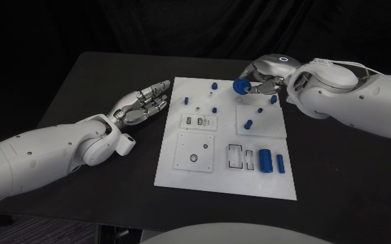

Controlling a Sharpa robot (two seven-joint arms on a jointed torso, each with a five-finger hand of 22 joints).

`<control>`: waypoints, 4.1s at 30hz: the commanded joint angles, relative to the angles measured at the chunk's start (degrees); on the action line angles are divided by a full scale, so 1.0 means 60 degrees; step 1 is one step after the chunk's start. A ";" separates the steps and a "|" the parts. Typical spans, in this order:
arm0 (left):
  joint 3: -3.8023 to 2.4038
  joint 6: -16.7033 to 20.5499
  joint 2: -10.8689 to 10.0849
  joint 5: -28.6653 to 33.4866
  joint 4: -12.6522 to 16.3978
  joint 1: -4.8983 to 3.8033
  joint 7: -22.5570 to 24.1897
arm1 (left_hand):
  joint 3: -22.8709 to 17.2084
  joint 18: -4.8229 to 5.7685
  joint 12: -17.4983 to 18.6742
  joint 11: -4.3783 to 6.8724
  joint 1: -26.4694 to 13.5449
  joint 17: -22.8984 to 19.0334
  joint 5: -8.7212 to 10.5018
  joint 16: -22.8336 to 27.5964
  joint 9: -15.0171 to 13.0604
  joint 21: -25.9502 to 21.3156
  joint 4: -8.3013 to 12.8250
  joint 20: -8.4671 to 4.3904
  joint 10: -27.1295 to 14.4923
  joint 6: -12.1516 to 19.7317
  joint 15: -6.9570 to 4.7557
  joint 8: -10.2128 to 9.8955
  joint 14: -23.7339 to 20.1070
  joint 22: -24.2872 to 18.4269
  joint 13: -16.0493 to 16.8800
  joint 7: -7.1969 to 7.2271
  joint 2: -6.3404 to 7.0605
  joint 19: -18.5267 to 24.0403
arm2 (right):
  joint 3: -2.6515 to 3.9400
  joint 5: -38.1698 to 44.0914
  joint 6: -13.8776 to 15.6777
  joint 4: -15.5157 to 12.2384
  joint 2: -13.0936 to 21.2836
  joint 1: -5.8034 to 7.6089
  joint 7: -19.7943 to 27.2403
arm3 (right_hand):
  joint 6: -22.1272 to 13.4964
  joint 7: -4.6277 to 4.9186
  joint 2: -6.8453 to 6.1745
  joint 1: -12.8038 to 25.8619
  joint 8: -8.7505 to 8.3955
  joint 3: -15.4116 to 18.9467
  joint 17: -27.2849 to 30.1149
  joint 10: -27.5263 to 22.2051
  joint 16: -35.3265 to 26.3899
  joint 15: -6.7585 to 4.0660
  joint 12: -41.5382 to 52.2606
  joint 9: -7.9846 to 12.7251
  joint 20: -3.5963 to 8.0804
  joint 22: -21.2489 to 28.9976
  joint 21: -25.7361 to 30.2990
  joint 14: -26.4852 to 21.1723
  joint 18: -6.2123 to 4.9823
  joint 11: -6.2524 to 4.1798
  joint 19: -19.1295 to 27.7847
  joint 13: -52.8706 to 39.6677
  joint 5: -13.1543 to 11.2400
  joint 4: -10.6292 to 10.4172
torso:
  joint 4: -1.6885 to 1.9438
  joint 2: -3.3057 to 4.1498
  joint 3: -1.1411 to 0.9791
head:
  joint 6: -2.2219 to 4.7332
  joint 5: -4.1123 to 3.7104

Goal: Assemble the parts on the task board

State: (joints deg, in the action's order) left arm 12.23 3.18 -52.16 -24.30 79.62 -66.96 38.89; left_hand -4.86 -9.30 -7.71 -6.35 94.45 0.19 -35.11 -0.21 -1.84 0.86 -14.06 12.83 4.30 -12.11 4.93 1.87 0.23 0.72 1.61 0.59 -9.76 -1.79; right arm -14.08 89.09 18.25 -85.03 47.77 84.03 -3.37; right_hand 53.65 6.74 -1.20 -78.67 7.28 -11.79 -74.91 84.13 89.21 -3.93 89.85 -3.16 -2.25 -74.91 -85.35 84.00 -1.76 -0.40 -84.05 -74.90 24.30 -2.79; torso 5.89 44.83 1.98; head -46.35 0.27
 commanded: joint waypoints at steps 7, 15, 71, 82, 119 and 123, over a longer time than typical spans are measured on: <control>-0.0008 -0.0046 0.0089 0.0008 0.0011 0.0019 0.1153 | -0.0065 -0.0172 0.0018 -0.0060 -0.0037 -0.0001 0.0003 0.0004 -0.0008 0.0035 -0.0001 0.0035 -0.0001 -0.0067 0.0076 0.0066 0.0023 0.0011 0.0000 0.0003 0.0010 0.0007 | -0.0003 0.0060 -0.0195 0.0408 -0.0872 -0.0069 0.0391 | 0.0972 -0.0380 0.0017 0.0121 0.0553 -0.0013 -0.2414 0.0979 0.0056 0.0054 0.0025 -0.3123 -0.0078 -0.1970 -0.0056 0.0971 0.0059 0.0069 -0.0456 -0.2516 0.0068 -0.0044 | 0.0005 0.0005 0.0002 | -0.0013 -0.0006; -0.0008 -0.0061 0.0122 0.0008 0.0000 0.0019 0.1143 | -0.0065 -0.0172 0.0018 -0.0060 -0.0037 -0.0001 0.0003 0.0004 -0.0008 0.0035 -0.0001 0.0035 -0.0001 -0.0067 0.0076 0.0066 0.0023 0.0011 0.0000 0.0003 0.0010 0.0007 | -0.0002 0.0060 -0.0350 0.0974 -0.1541 -0.0245 0.0451 | 0.0885 -0.0352 0.0009 0.0134 0.0495 -0.0040 -0.2386 0.0979 0.0035 0.0077 0.0025 -0.3141 -0.0095 -0.1941 -0.0013 0.0963 0.0045 0.0098 -0.0425 -0.2516 0.0040 -0.0039 | 0.0011 0.0009 -0.0005 | -0.0033 -0.0027; -0.0008 -0.0224 0.0261 0.0008 -0.0162 0.0029 0.1141 | -0.0101 -0.0175 0.0023 -0.0082 -0.0038 0.0001 -0.0004 0.0001 -0.0019 0.0050 0.0027 0.0061 -0.0008 -0.0160 0.0111 0.0088 0.0029 0.0020 -0.0002 -0.0063 -0.0002 -0.0018 | 0.0011 0.0060 -0.1575 0.1983 -0.2472 -0.0461 -0.0215 | -0.2556 -0.0353 -0.0264 0.0275 -0.0612 -0.1280 -0.1435 0.0735 -0.0868 0.0027 -0.0153 -0.1491 -0.0074 -0.1195 0.1402 0.0563 -0.0316 -0.0008 0.0459 -0.2325 -0.0552 0.0246 | 0.0016 0.0016 -0.0009 | -0.0159 -0.0048; -0.0008 -0.0220 0.0229 0.0008 -0.0153 0.0034 0.1150 | -0.0101 -0.0175 0.0023 -0.0082 -0.0038 0.0001 -0.0004 0.0001 -0.0019 0.0050 0.0027 0.0061 -0.0008 -0.0160 0.0111 0.0088 0.0029 0.0020 -0.0002 -0.0063 -0.0002 -0.0018 | 0.0010 0.0060 -0.1112 0.1819 -0.2159 -0.0490 -0.0036 | -0.2013 -0.0300 -0.0224 0.0305 -0.0499 -0.1308 -0.1448 0.0758 -0.0866 0.0047 -0.0139 -0.1563 -0.0085 -0.1205 0.1416 0.0569 -0.0311 0.0025 0.0446 -0.2342 -0.0567 0.0250 | 0.0014 0.0016 -0.0008 | -0.0115 -0.0018; -0.0007 -0.0050 -0.0047 0.0008 0.0139 0.0039 0.1170 | -0.0113 -0.0176 -0.0012 -0.0089 -0.0046 0.0006 -0.0005 -0.0004 -0.0024 0.0055 0.0042 0.0077 0.0014 -0.0209 0.0118 0.0100 0.0041 0.0023 0.0006 -0.0101 0.0006 -0.0029 | -0.0041 -0.0463 0.0359 -0.1054 0.3003 -0.0532 -0.0513 | -0.1662 -0.0398 -0.0339 0.0901 -0.0520 -0.0173 -0.1589 0.0979 -0.0777 -0.0010 0.0025 -0.1147 -0.0039 -0.1507 0.1147 0.0662 -0.0209 -0.0046 0.0121 -0.2516 -0.2839 -0.0839 | -0.0020 0.0008 -0.0002 | -0.0122 -0.0530; -0.0007 -0.0060 -0.0044 0.0008 0.0109 0.0039 0.1173 | -0.0116 -0.0176 -0.0015 -0.0098 -0.0049 0.0006 -0.0006 -0.0005 -0.0025 0.0056 0.0045 0.0083 0.0018 -0.0215 0.0126 0.0102 0.0042 0.0024 0.0006 -0.0110 0.0008 -0.0031 | -0.0042 -0.0467 0.0362 -0.0931 0.2979 -0.0635 -0.0601 | -0.1699 -0.0389 -0.0369 0.0860 -0.0548 -0.0144 -0.1581 0.0979 -0.0786 -0.0010 0.0025 -0.1129 -0.0038 -0.1509 0.1150 0.0661 -0.0209 -0.0042 0.0118 -0.2516 -0.2845 -0.0839 | 0.0000 0.0012 0.0001 | -0.0081 -0.0689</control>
State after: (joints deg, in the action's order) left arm 12.23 2.73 -52.45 -24.31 80.24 -66.77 38.90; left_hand -5.17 -9.30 -7.71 -6.56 94.45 0.21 -35.11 -0.21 -1.93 0.86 -13.75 13.03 4.51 -13.02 5.24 2.08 0.55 0.79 1.61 0.10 -9.76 -1.99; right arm -14.36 86.63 19.91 -90.81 65.67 80.42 -5.21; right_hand 43.28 4.37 -2.84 -73.39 4.15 -12.89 -74.91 83.93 84.33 -3.96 89.70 -10.00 -2.56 -74.91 -78.13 84.00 -2.70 -0.63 -82.93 -74.91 7.49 -7.67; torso 5.77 44.86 1.99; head -47.02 -3.43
